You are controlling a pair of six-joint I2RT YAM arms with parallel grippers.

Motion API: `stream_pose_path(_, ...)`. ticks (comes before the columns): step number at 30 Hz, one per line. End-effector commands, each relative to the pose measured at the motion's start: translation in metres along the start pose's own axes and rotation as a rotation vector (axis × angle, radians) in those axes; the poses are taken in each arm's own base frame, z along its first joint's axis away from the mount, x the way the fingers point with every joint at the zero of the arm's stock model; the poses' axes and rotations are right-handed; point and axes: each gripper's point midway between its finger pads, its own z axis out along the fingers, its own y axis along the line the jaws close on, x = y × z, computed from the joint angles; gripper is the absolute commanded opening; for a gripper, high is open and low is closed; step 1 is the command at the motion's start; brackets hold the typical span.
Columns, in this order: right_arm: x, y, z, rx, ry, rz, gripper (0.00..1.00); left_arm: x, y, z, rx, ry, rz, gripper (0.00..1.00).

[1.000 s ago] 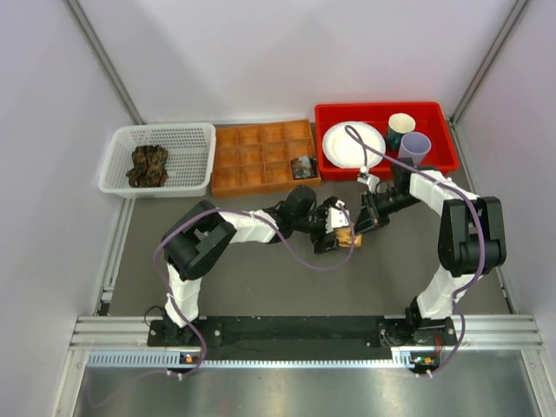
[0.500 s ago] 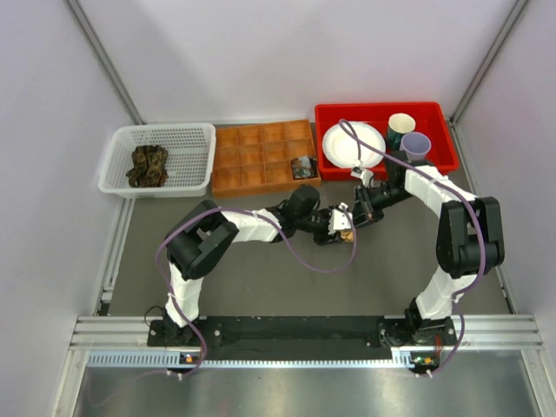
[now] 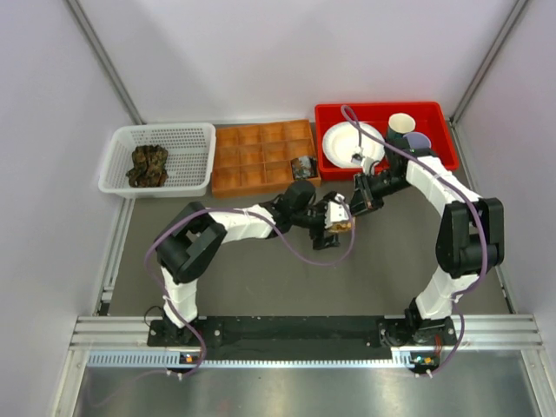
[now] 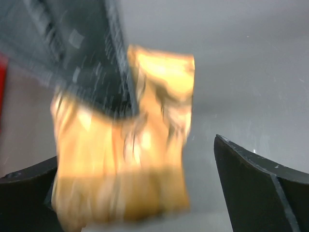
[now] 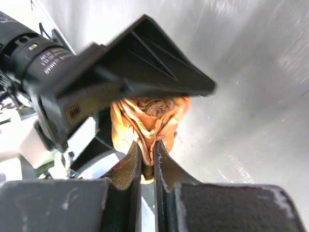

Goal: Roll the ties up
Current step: Place the tie in the storage box.

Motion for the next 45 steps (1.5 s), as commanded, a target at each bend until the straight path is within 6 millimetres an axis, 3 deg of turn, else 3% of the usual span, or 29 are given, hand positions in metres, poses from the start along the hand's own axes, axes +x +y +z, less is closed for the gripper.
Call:
stream_pose_path(1, -0.039, 0.016, -0.02, 0.046, -0.098, -0.135, 0.0, -0.017, 0.012, -0.057, -0.04, 0.001, -0.191, 0.99)
stream_pose_path(2, -0.041, 0.018, -0.023, 0.051, -0.107, -0.15, 0.0, -0.011, 0.025, -0.076, -0.071, 0.003, -0.246, 0.99)
stream_pose_path(3, -0.045, 0.024, -0.028, 0.057, -0.126, -0.173, 0.0, -0.021, 0.028, -0.09, -0.071, -0.027, -0.273, 0.99)
stream_pose_path(4, -0.047, 0.027, -0.031, 0.055, -0.136, -0.183, 0.0, -0.018, 0.026, -0.101, -0.072, -0.016, -0.369, 0.99)
stream_pose_path(5, -0.051, 0.033, -0.034, 0.05, -0.149, -0.2, 0.0, -0.02, 0.038, -0.115, -0.104, -0.026, -0.416, 0.99)
stream_pose_path(9, -0.062, 0.051, -0.045, 0.016, -0.185, -0.237, 0.0, -0.031, 0.066, -0.148, -0.26, 0.002, -0.678, 0.99)
stream_pose_path(10, -0.064, 0.056, -0.046, 0.001, -0.193, -0.239, 0.0, -0.04, 0.066, -0.152, -0.246, -0.031, -0.796, 0.99)
stream_pose_path(11, -0.066, 0.059, -0.048, -0.006, -0.204, -0.247, 0.0, -0.044, 0.079, -0.166, -0.259, -0.072, -0.859, 0.99)
stream_pose_path(14, -0.074, 0.07, -0.051, -0.046, -0.235, -0.237, 0.0, -0.065, 0.072, -0.183, -0.064, -0.208, -1.077, 0.99)
stream_pose_path(15, -0.077, 0.072, -0.05, -0.058, -0.246, -0.236, 0.0, -0.076, 0.08, -0.184, -0.035, -0.281, -1.05, 0.99)
stream_pose_path(16, -0.078, 0.076, -0.051, -0.079, -0.25, -0.209, 0.0, -0.079, 0.075, -0.183, 0.01, -0.301, -1.153, 0.99)
stream_pose_path(18, -0.078, 0.08, -0.048, -0.112, -0.254, -0.198, 0.0, -0.09, 0.08, -0.181, 0.027, -0.368, -1.154, 0.99)
stream_pose_path(20, -0.076, 0.084, -0.046, -0.132, -0.251, -0.205, 0.0, -0.086, 0.079, -0.174, 0.041, -0.375, -1.178, 0.99)
stream_pose_path(24, -0.07, 0.098, -0.042, -0.182, -0.235, -0.19, 0.0, -0.097, 0.085, -0.167, 0.102, -0.431, -1.226, 0.99)
stream_pose_path(31, -0.061, 0.112, -0.037, -0.225, -0.22, -0.187, 0.0, -0.107, 0.063, -0.142, 0.235, -0.42, -1.264, 0.99)
stream_pose_path(41, -0.06, 0.12, -0.04, -0.245, -0.234, -0.194, 0.0, -0.124, 0.049, -0.129, 0.314, -0.454, -1.245, 0.99)
stream_pose_path(45, -0.057, 0.121, -0.039, -0.248, -0.231, -0.193, 0.0, -0.129, 0.047, -0.124, 0.324, -0.467, -1.233, 0.88)
